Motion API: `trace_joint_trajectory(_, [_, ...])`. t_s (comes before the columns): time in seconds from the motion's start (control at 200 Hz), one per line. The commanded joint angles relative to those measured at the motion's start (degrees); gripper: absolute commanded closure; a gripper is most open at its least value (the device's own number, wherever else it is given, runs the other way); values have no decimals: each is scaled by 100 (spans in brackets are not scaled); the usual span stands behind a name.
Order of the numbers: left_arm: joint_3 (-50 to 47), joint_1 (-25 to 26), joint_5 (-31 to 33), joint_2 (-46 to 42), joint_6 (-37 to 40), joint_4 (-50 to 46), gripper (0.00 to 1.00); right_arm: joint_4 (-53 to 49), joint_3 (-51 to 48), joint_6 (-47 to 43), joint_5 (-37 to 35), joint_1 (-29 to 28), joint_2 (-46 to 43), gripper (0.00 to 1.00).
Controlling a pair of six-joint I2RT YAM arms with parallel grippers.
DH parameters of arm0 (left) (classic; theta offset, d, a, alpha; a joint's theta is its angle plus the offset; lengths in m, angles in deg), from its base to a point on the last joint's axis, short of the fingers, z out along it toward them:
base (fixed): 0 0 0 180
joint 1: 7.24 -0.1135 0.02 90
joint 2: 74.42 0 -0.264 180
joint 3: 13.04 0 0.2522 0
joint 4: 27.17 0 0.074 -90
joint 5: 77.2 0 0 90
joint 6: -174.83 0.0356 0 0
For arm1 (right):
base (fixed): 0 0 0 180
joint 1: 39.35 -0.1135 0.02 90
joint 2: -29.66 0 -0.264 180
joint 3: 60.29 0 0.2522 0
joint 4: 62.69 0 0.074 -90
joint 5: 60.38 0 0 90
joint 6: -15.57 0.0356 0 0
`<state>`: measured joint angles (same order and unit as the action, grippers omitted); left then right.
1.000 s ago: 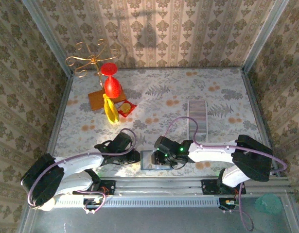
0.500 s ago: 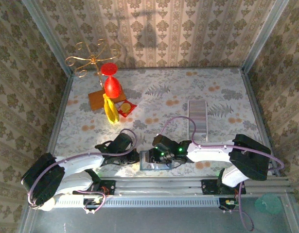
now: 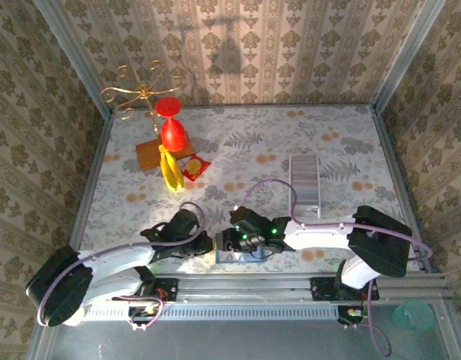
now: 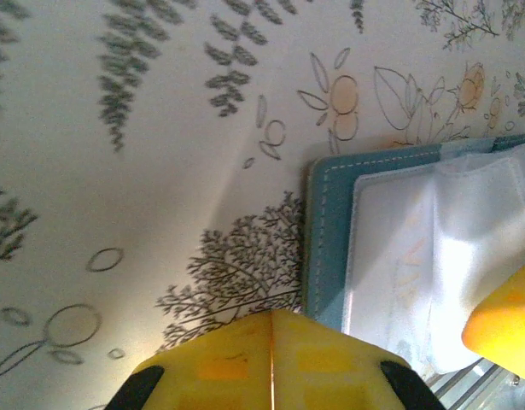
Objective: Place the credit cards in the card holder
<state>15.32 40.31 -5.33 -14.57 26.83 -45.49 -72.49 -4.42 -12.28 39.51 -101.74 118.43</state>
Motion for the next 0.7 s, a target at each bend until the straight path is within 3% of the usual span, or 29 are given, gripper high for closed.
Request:
trace_joint_trajectory(0.0, [-158, -142, 193, -364, -224, -533, 92, 144, 169, -7, 168, -45, 143, 48])
trace_joint_trajectory(0.495, [21, -697, 1033, -2040, -228, -2577, 90, 394, 623, -210, 500, -172, 607, 49])
trace_joint_trajectory(0.7, [158, -1073, 1092, -2260, -41, -3025, 87, 404, 1041, -509, 794, -314, 809, 49])
